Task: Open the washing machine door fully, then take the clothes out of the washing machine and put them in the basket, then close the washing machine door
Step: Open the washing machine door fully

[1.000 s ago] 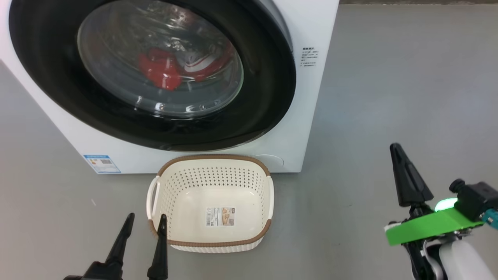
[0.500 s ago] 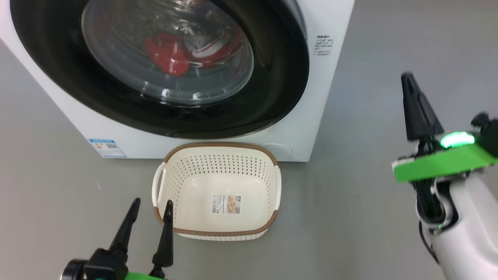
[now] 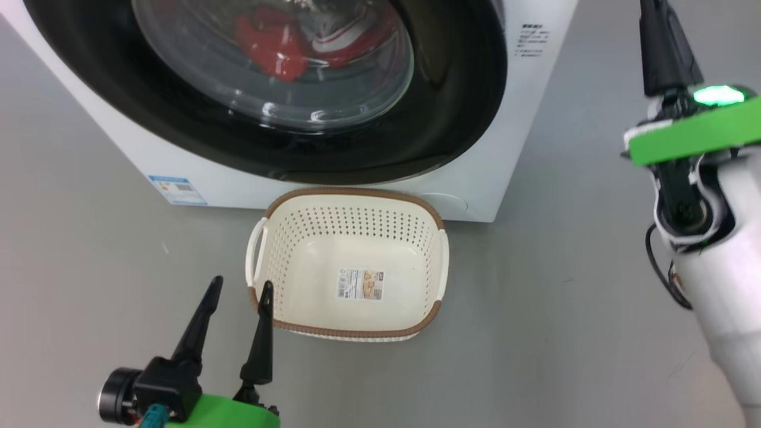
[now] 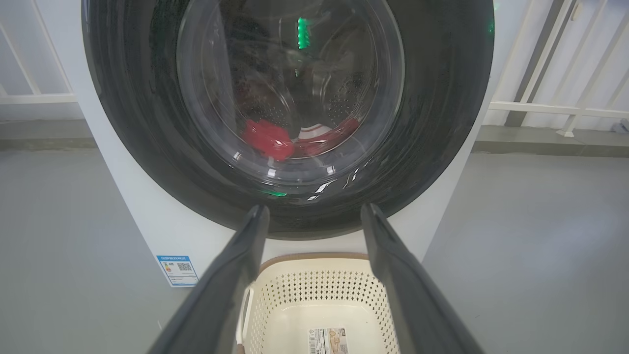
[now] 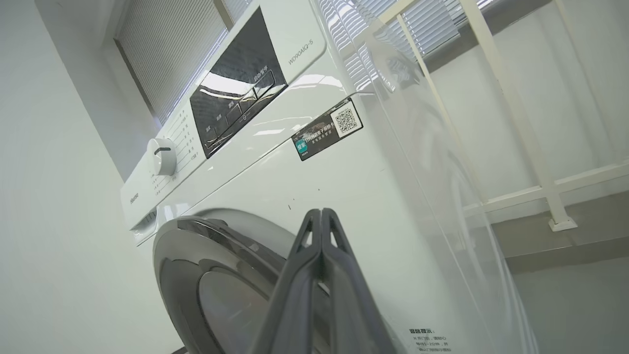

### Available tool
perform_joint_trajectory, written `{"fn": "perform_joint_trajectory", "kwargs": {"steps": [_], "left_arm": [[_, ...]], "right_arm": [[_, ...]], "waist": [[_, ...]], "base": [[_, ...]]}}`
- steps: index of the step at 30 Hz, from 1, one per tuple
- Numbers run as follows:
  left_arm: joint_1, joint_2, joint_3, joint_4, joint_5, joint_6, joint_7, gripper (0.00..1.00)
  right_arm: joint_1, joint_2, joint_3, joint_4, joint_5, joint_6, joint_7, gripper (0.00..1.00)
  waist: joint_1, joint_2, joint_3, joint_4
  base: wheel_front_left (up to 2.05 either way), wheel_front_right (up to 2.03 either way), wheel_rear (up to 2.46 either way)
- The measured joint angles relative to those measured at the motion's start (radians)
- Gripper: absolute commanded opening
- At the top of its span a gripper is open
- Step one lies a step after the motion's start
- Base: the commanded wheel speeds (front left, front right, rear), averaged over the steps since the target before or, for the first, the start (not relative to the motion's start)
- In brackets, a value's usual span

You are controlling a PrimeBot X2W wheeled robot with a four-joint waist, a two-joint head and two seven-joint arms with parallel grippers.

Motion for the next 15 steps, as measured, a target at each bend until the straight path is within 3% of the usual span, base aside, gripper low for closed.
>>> {"fn": "perform_joint_trajectory", "kwargs": {"steps": [7,15], "left_arm": [[-0.028,0.0,-0.018,-0.001,-0.009,0.001,0.0,1.0],[-0.066,0.0,-0.03,-0.001,-0.027,0.002,0.0,1.0]], "right_arm": [[-0.135,-0.084,0.123,0.007,0.33,0.0,0.058,0.0],[-0.233,-0.155,0.171,0.0,0.606,0.0,0.306,0.0]], "waist": [[0.0,0.0,0.04,0.024],[0.0,0.0,0.091,0.047]], "base": [[0.0,0.0,0.0],[0.0,0.0,0.0]]}}
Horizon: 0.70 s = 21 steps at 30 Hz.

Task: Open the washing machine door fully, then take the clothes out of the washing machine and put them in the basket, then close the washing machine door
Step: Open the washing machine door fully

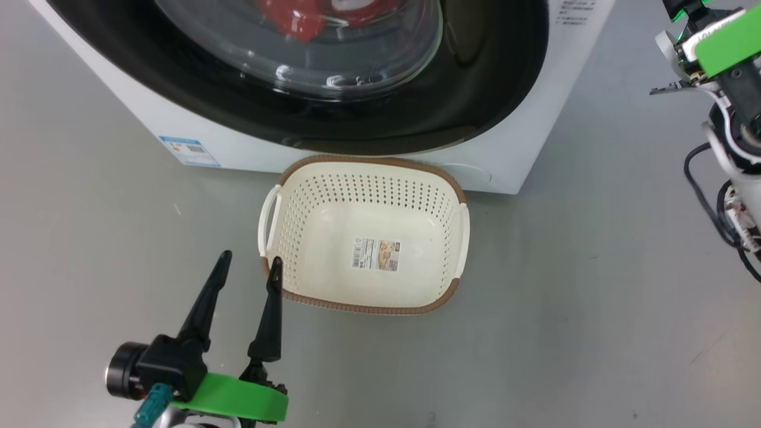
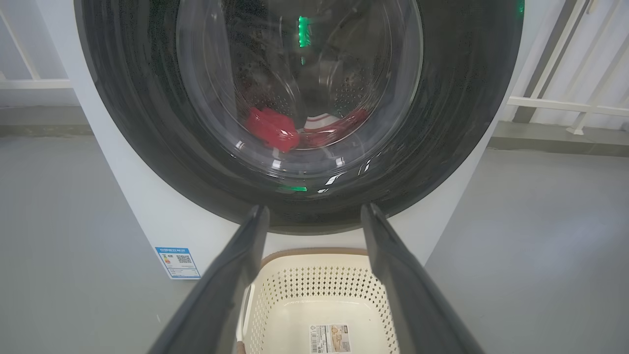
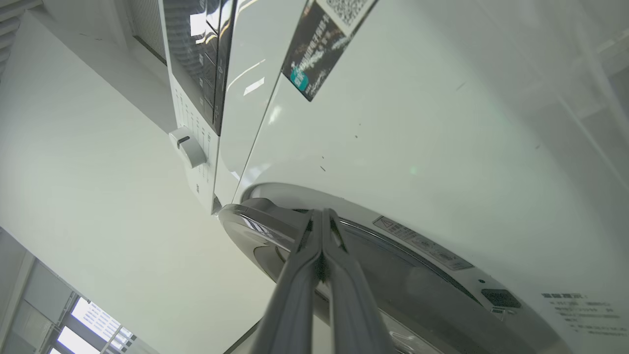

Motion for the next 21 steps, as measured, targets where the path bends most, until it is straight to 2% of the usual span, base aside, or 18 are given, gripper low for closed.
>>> {"fn": "perform_joint_trajectory", "kwargs": {"steps": [5,10,14,21], "left_arm": [[-0.012,0.0,-0.014,0.0,-0.007,0.007,0.0,1.0],[-0.033,-0.001,-0.021,0.0,-0.01,0.008,0.0,1.0],[-0.038,-0.001,-0.027,-0.001,-0.012,0.008,0.0,1.0],[-0.054,-0.001,-0.051,-0.006,-0.027,0.017,0.0,1.0]], "right_arm": [[-0.035,-0.011,-0.003,0.072,0.122,0.0,0.229,0.0],[-0.076,-0.015,-0.041,0.179,0.198,0.0,0.397,0.0],[-0.124,-0.013,-0.057,0.253,0.235,0.0,0.511,0.0],[-0.203,0.009,-0.061,0.365,0.249,0.0,0.626,0.0]], "waist": [[0.0,0.0,0.028,0.012],[0.0,0.0,0.049,0.025],[0.0,0.0,0.066,0.034],[0.0,0.0,0.1,0.046]], "base": [[0.0,0.0,0.0],[0.0,0.0,0.0],[0.0,0.0,0.0],[0.0,0.0,0.0]]}}
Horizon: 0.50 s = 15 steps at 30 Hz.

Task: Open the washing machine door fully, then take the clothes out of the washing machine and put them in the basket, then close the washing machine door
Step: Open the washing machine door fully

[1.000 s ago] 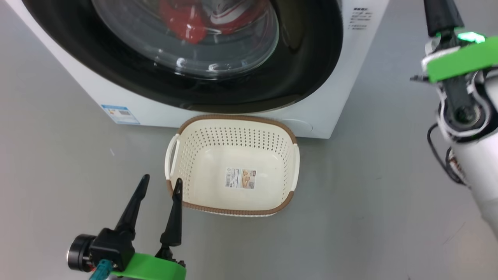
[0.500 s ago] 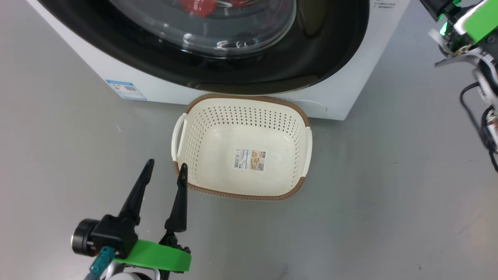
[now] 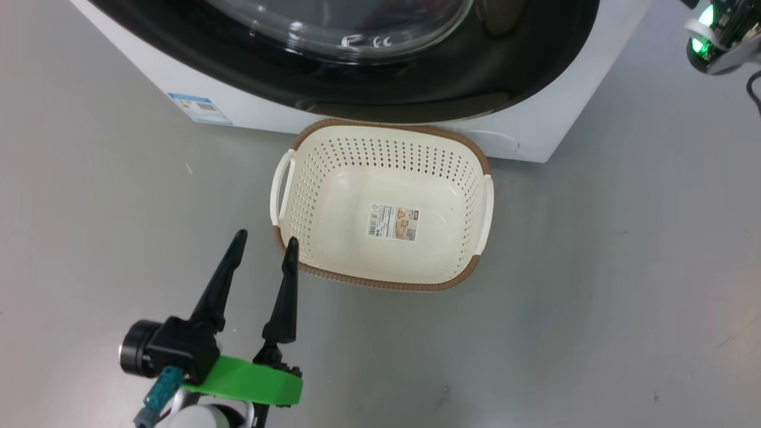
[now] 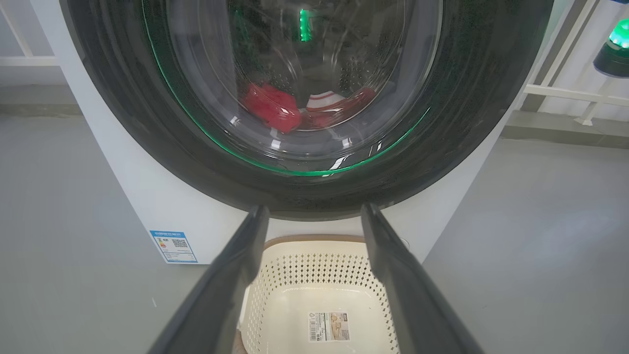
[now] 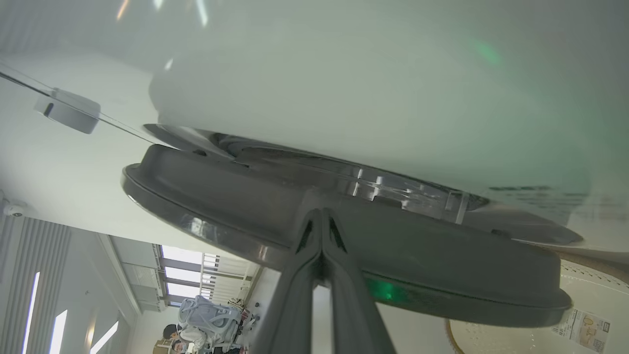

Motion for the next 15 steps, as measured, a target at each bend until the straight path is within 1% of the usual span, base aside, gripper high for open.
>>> {"fn": "perform_joint_trajectory", "kwargs": {"steps": [5,7,15], "left_arm": [[-0.02,-0.001,-0.01,-0.006,-0.009,0.001,0.0,1.0],[-0.023,-0.001,-0.014,-0.007,-0.01,0.009,0.0,1.0],[-0.025,-0.001,-0.027,-0.007,-0.017,0.011,0.0,1.0]], "right_arm": [[-0.044,0.015,-0.002,0.033,-0.006,0.0,0.026,0.0],[-0.053,0.014,-0.004,0.044,-0.011,0.0,0.029,0.0],[-0.066,0.02,-0.018,0.05,-0.03,0.0,0.046,0.0]], "waist": [[0.0,0.0,0.022,0.009],[0.0,0.0,0.028,0.013],[0.0,0.0,0.04,0.024]], "base": [[0.0,0.0,0.0],[0.0,0.0,0.0],[0.0,0.0,0.0]]}}
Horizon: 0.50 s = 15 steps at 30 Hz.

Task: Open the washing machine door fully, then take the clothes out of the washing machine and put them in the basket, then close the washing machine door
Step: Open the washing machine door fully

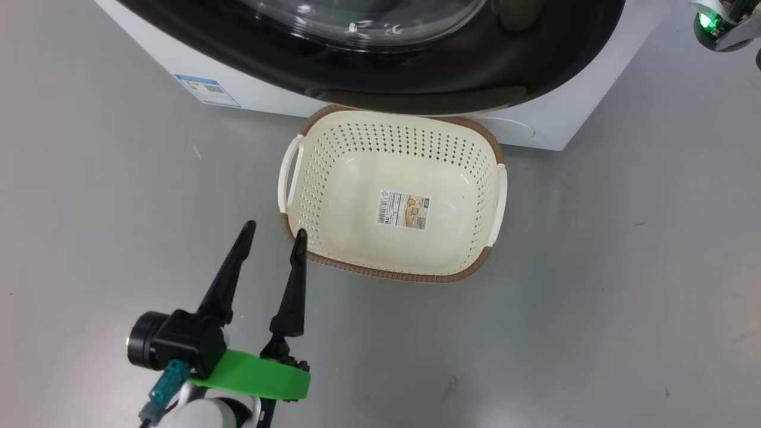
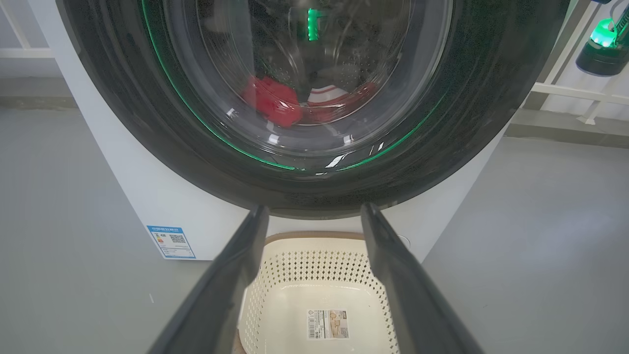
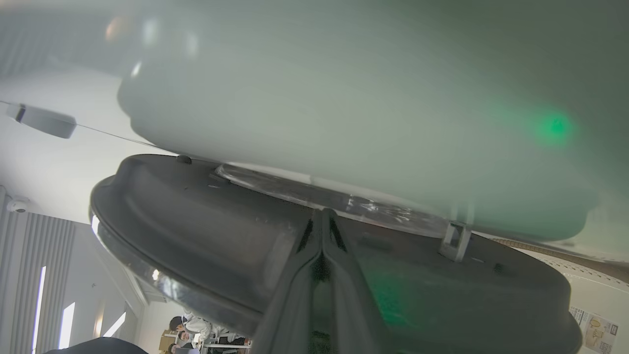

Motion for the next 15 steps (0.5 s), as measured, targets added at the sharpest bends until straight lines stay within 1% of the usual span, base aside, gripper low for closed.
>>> {"fn": "perform_joint_trajectory", "kwargs": {"steps": [7,15], "left_arm": [[-0.002,0.0,-0.007,0.002,0.0,0.006,0.0,1.0],[0.003,0.0,-0.007,0.007,0.0,0.007,0.0,1.0]], "right_arm": [[0.02,0.001,-0.004,-0.023,-0.043,-0.006,0.024,0.0],[0.112,0.015,-0.006,-0.085,-0.068,-0.006,0.058,0.0]], "waist": [[0.0,0.0,-0.017,0.0],[0.0,-0.0001,-0.062,-0.008]], "base": [[0.0,0.0,0.0],[0.0,0.0,0.0]]}}
